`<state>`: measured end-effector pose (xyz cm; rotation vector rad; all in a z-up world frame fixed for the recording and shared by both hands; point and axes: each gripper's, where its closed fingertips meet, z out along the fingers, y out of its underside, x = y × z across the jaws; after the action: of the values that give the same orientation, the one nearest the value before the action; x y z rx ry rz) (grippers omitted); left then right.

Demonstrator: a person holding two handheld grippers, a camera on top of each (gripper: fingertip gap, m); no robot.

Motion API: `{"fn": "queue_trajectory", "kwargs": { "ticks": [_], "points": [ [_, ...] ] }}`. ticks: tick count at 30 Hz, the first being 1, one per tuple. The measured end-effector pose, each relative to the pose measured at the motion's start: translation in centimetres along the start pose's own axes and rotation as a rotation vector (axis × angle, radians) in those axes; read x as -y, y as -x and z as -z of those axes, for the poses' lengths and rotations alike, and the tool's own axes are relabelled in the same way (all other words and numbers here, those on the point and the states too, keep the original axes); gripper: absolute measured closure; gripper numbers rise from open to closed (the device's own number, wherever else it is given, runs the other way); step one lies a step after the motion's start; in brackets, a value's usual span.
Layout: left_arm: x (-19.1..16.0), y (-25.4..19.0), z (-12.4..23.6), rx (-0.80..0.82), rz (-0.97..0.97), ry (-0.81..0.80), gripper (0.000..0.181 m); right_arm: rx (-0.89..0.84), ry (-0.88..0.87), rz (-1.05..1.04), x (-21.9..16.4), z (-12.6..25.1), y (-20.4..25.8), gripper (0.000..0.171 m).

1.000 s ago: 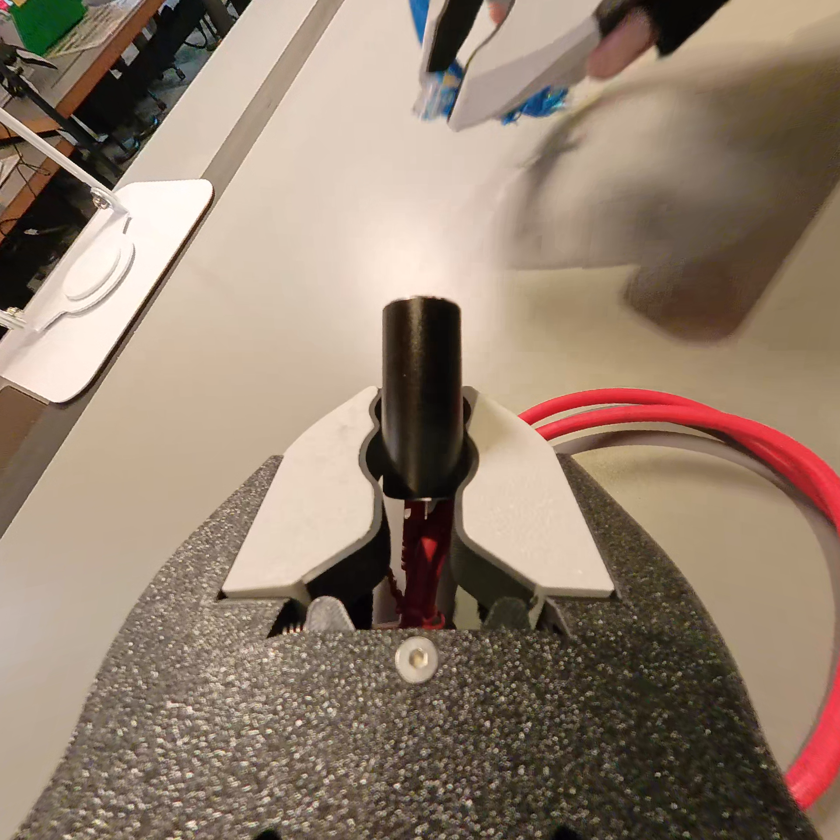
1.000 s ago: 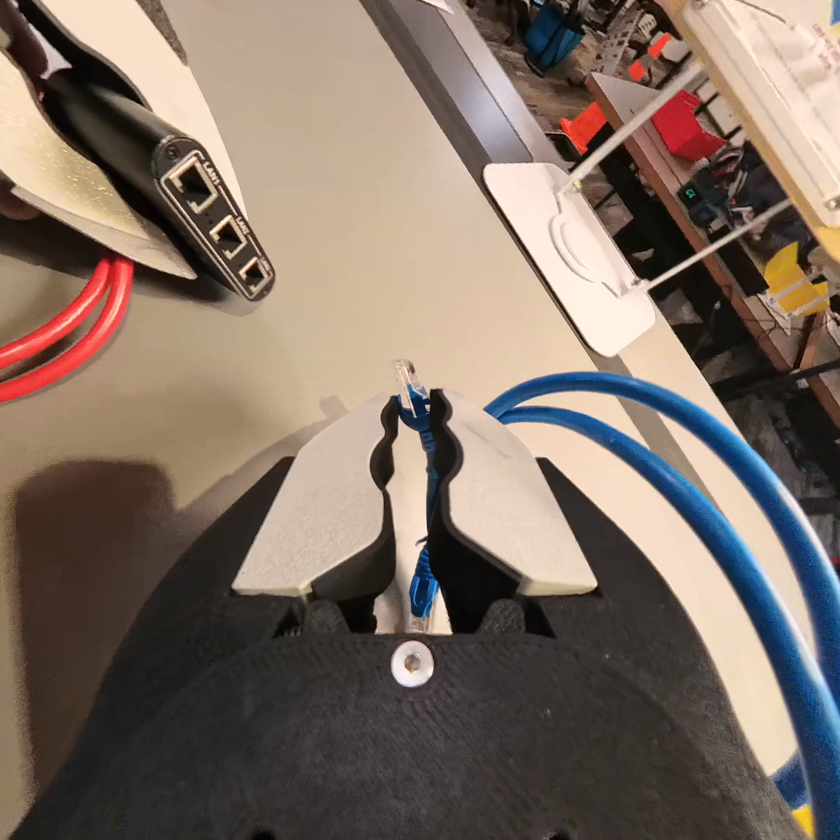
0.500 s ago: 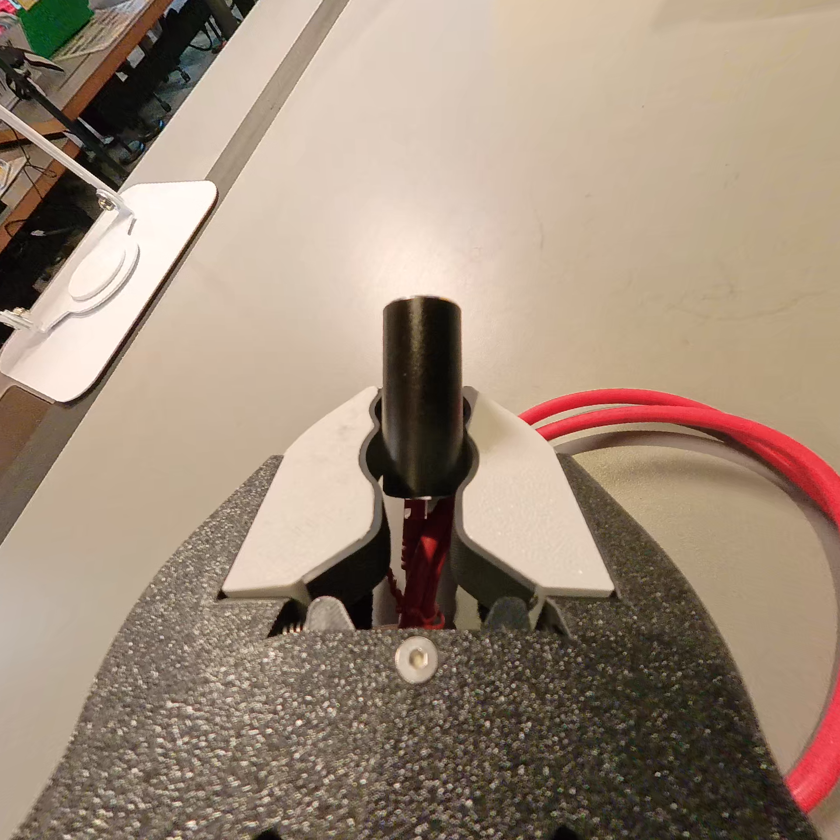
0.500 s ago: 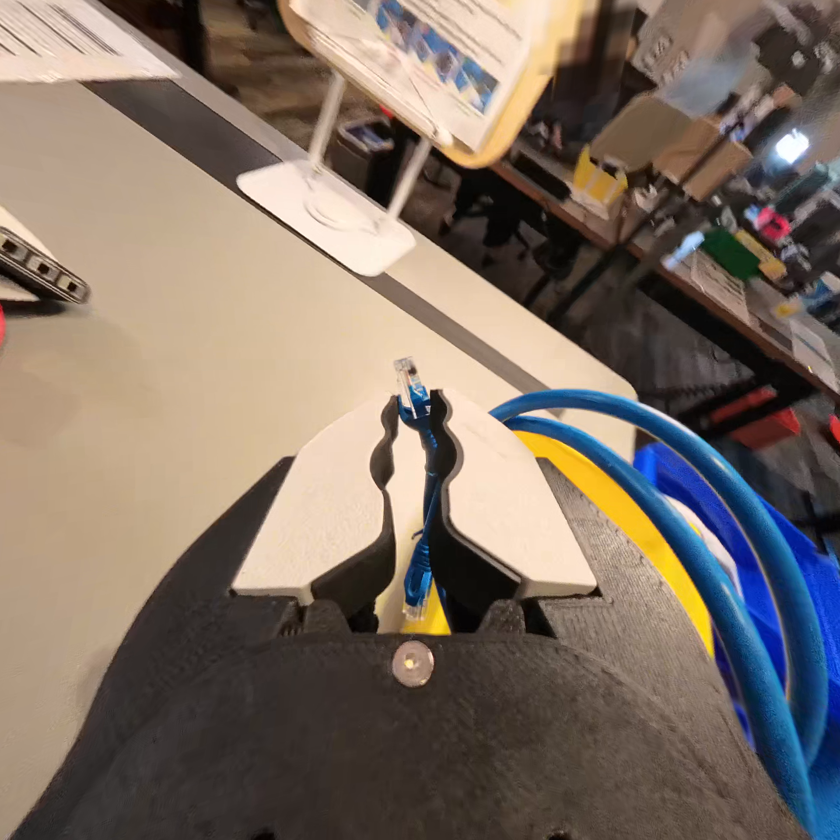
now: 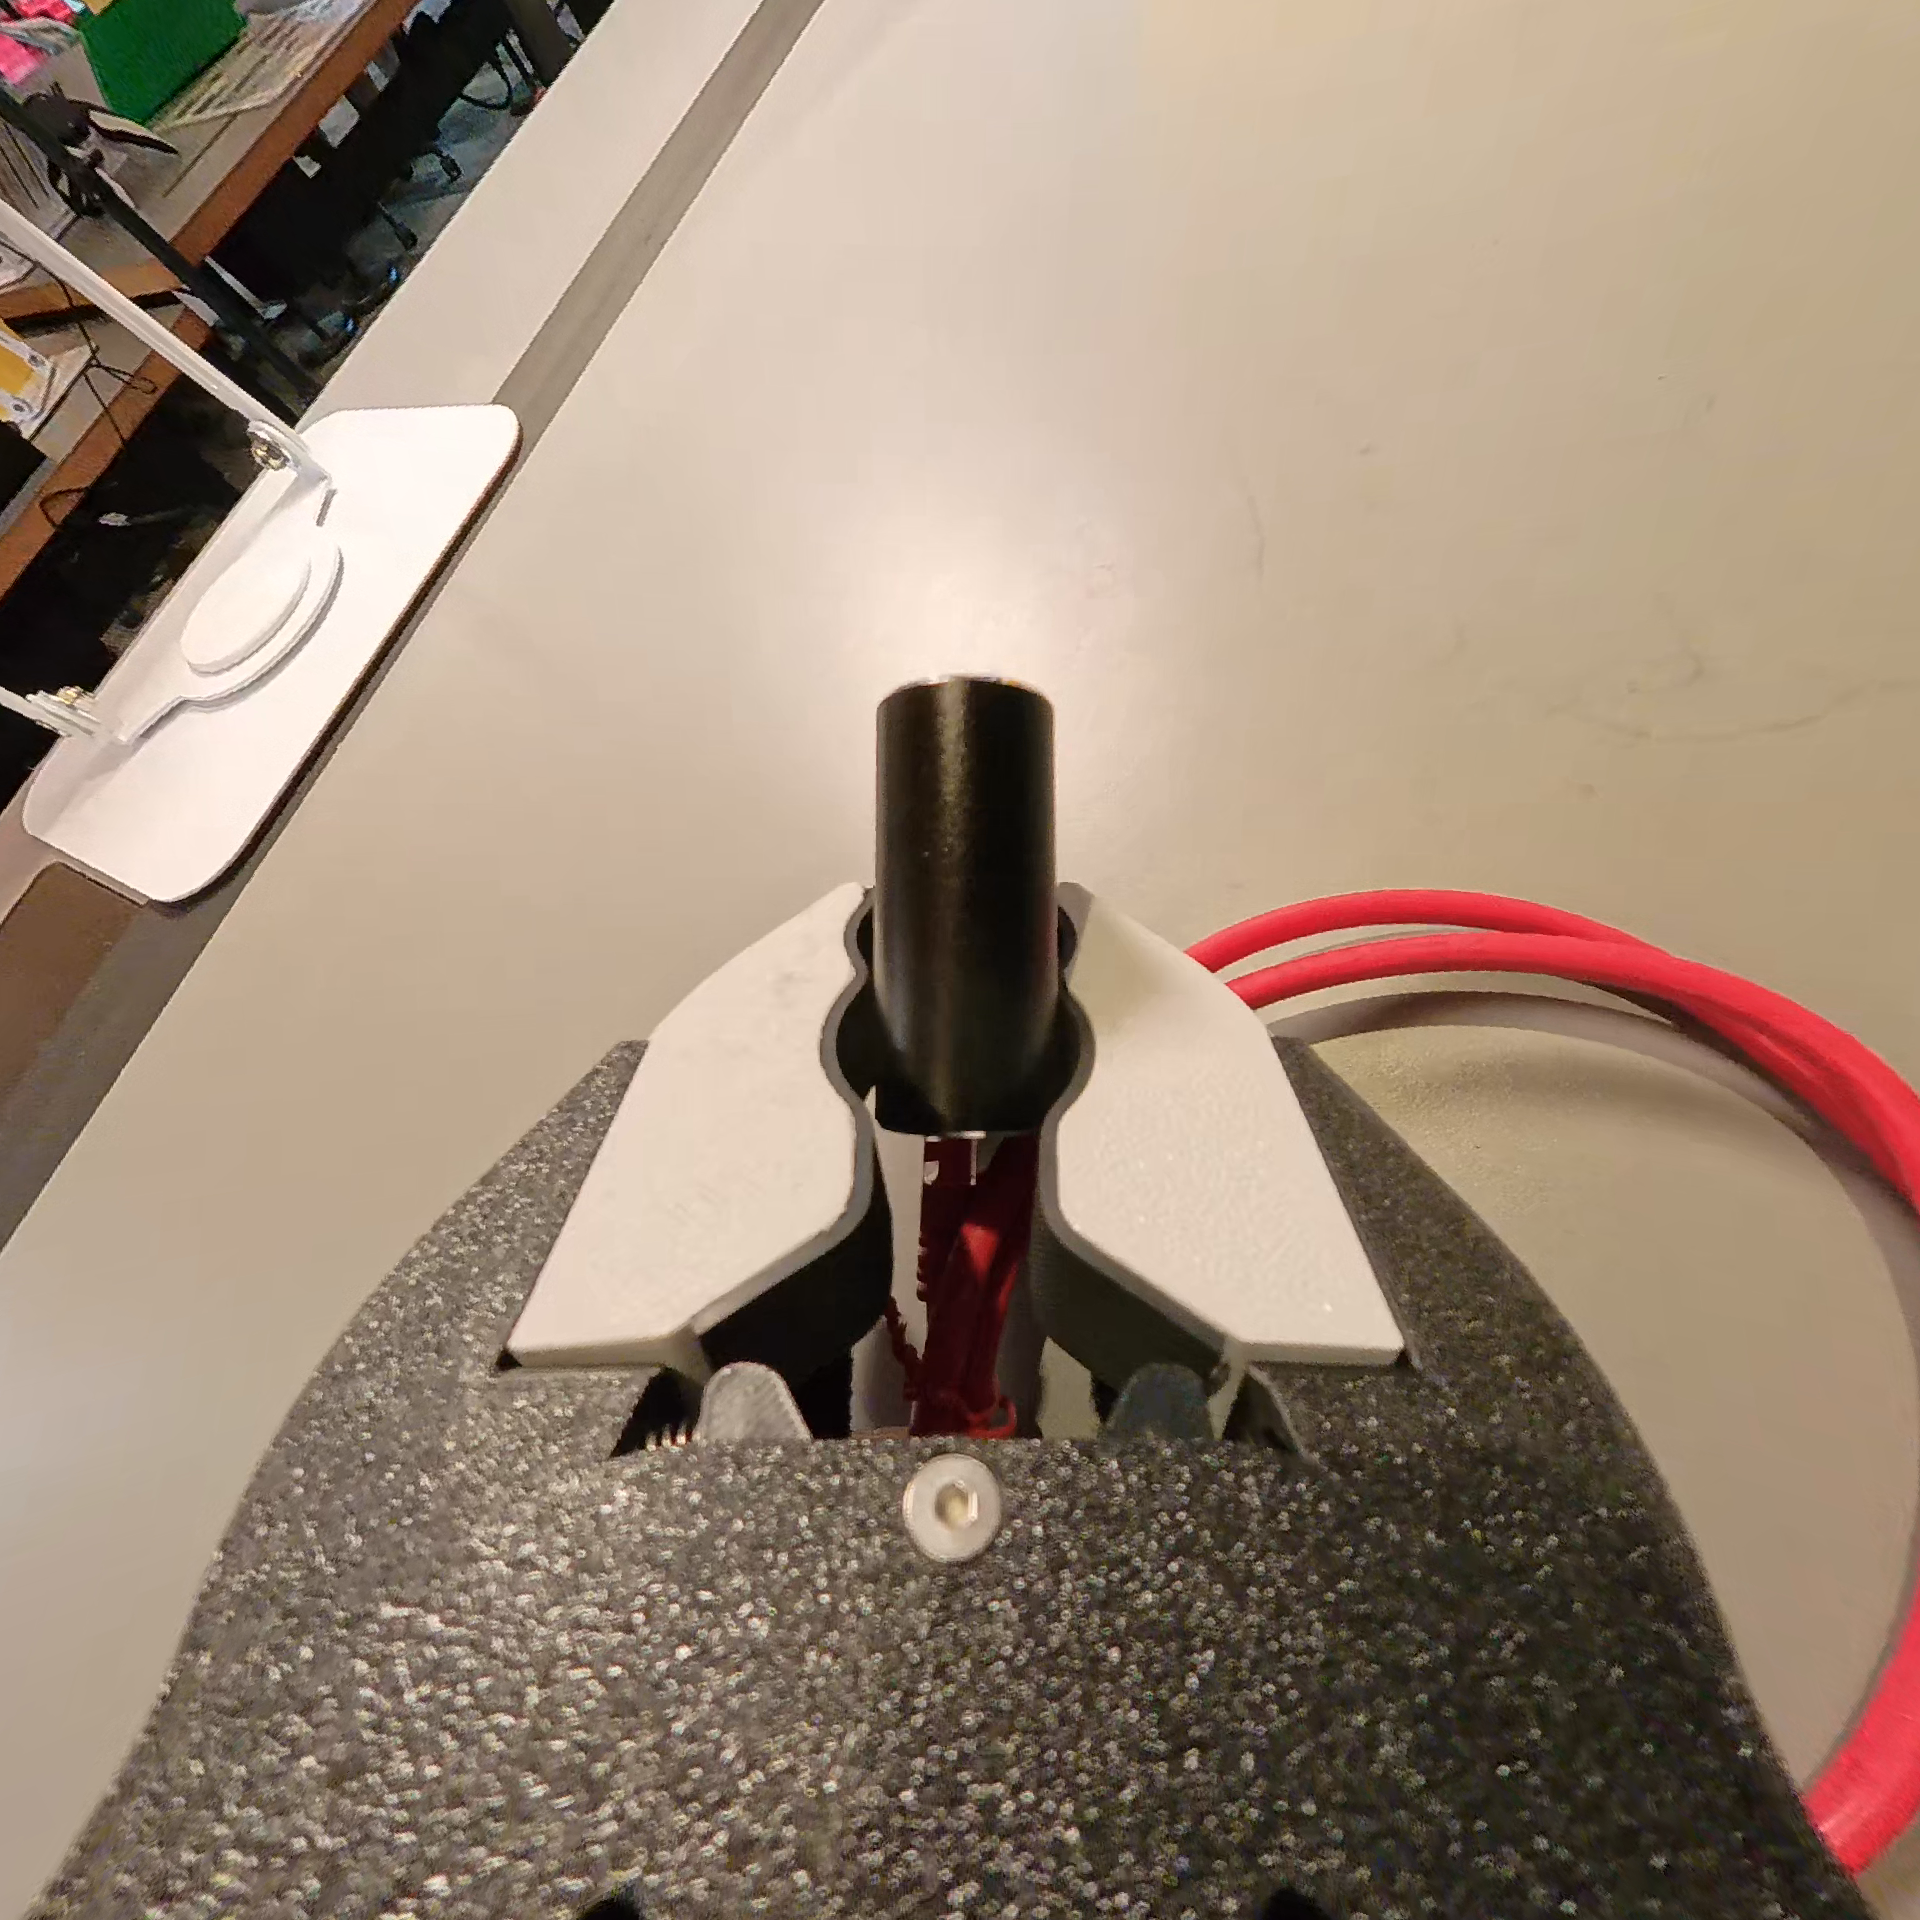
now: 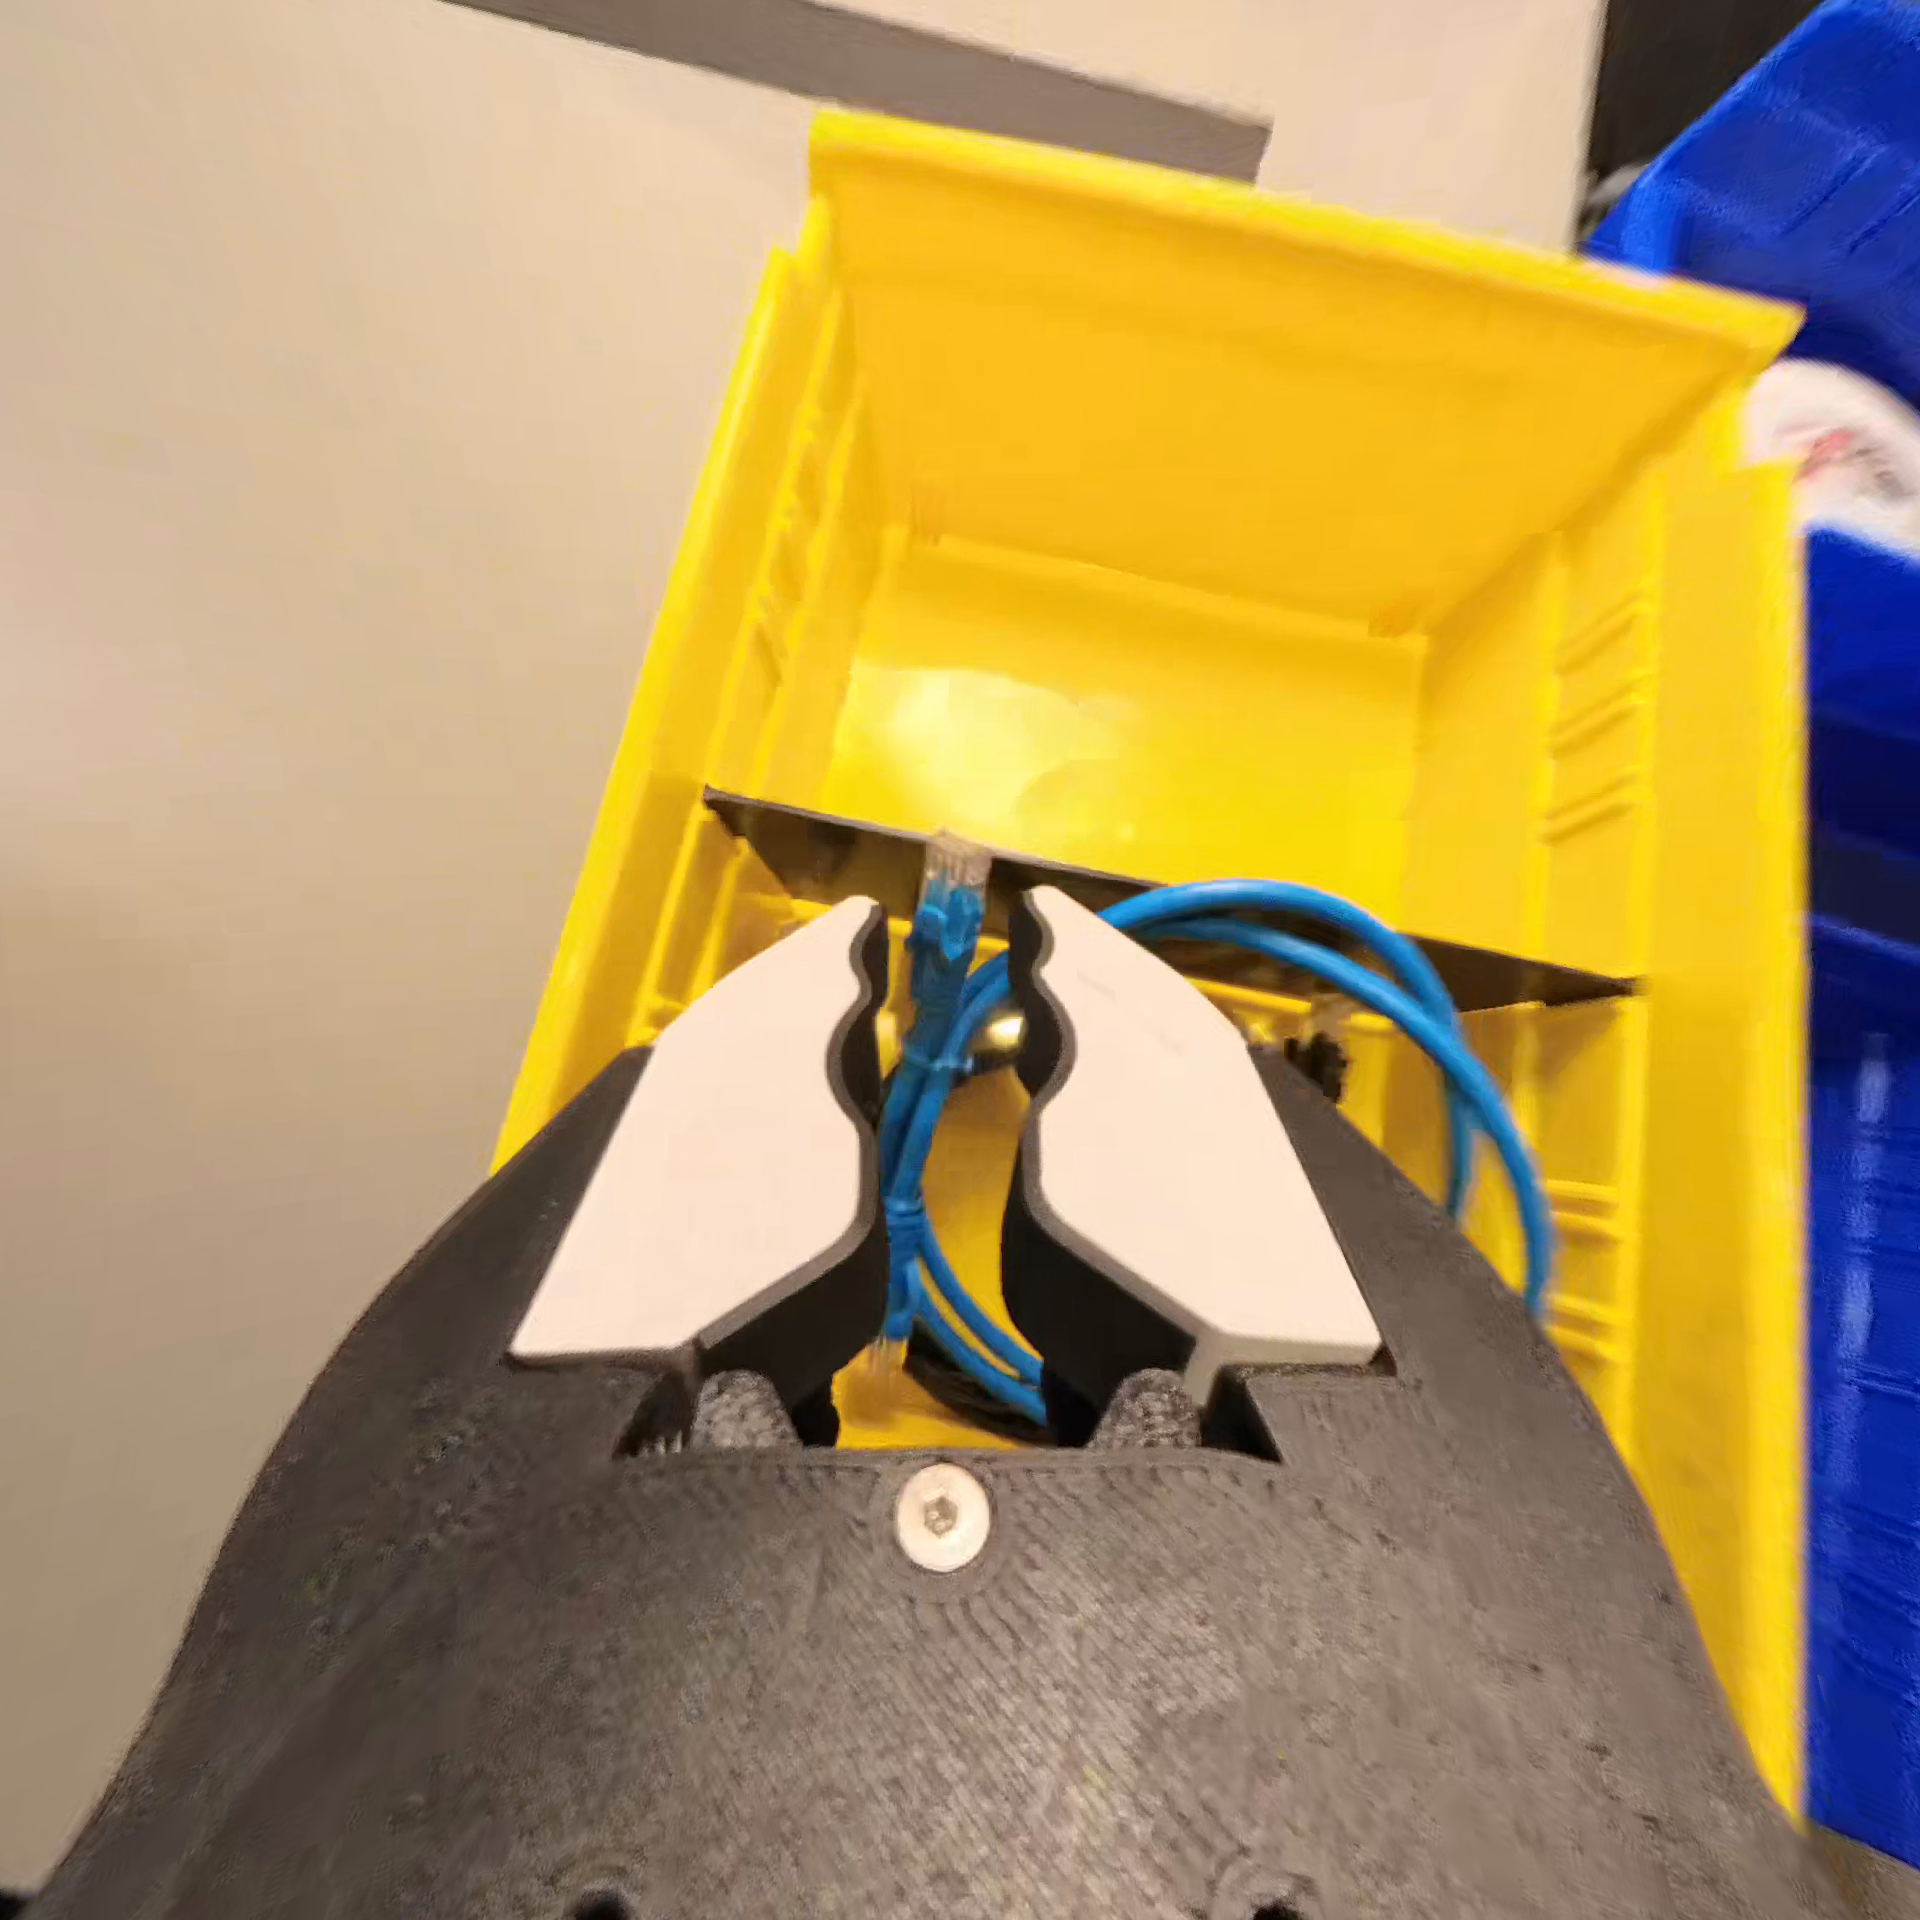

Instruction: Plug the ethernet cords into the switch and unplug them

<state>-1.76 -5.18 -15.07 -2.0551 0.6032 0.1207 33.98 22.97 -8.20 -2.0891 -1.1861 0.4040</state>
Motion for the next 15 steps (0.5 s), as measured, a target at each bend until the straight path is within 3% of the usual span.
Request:
{"fn": "queue_trajectory", "kwargs": {
  "ticks": [5, 8, 11, 15],
  "points": [
    [0.7, 1.0, 0.7, 0.012, 0.089, -0.065, 0.153, -0.14, -0.074, 0.18, 4.4, 3.2, 1.4, 0.148],
    [1.9, 2.0, 1.7, 0.005, 0.234, -0.161, 0.153, -0.108, -0.16, 0.308, 7.2, 3.3, 6.2, 0.149],
    [3.3, 2.9, 2.8, -0.024, 0.425, -0.288, 0.154, 0.058, -0.258, 0.408, 9.3, 1.2, 14.1, 0.152],
    [3.5, 4.7, 3.7, 0.054, 0.612, -0.375, 0.154, 0.447, -0.366, 0.465, 11.0, -2.5, 27.6, 0.152]
  ]
}}
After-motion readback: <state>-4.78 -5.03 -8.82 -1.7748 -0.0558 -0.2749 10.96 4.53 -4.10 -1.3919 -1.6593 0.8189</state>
